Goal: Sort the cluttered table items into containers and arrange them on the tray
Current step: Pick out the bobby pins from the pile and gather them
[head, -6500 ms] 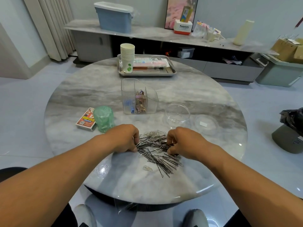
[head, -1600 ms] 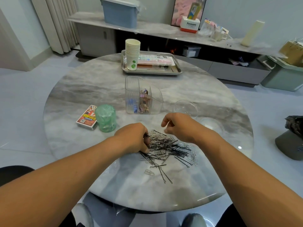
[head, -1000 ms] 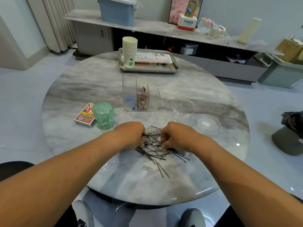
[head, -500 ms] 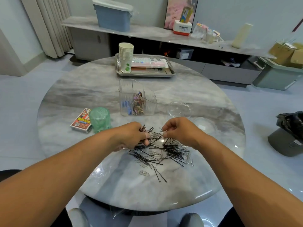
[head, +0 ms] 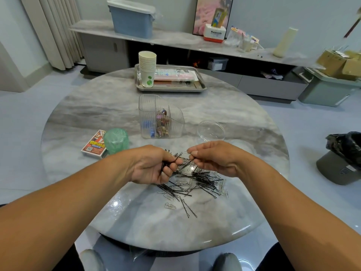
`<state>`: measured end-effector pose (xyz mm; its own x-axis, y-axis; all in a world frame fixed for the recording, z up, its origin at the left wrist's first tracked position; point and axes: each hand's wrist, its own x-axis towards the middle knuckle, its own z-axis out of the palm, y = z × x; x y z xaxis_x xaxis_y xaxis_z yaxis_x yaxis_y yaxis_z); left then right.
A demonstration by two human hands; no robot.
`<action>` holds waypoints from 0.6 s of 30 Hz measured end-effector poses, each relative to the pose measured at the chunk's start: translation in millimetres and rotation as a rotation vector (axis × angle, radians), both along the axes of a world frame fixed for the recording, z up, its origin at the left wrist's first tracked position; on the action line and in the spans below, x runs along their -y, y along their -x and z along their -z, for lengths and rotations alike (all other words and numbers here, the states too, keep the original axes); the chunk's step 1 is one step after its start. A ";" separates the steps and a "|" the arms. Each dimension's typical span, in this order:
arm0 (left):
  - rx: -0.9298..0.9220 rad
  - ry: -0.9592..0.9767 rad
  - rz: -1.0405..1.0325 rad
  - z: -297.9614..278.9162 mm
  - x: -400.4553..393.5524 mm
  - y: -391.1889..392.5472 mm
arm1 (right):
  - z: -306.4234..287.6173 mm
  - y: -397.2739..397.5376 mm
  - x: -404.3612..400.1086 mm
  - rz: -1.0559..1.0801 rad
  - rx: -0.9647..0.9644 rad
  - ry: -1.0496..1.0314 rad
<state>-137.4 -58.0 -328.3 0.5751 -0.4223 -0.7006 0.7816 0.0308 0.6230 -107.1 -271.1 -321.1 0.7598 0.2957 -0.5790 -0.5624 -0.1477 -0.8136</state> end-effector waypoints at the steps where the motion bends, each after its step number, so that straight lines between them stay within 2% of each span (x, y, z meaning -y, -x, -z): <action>1: 0.016 -0.016 -0.004 1.2 1.0 0.7 | -0.4 0.3 -0.4 0.009 -0.012 -0.029; 5: 0.104 -0.087 -0.060 7.1 5.6 4.0 | -0.7 2.6 -2.0 0.018 -0.029 -0.088; 10: 0.103 -0.027 -0.082 7.3 5.4 5.9 | -0.1 4.6 -3.9 -0.019 0.001 -0.058; 18: 0.138 -0.006 -0.038 8.9 5.6 6.7 | 5.1 8.9 -8.3 -0.102 0.172 0.042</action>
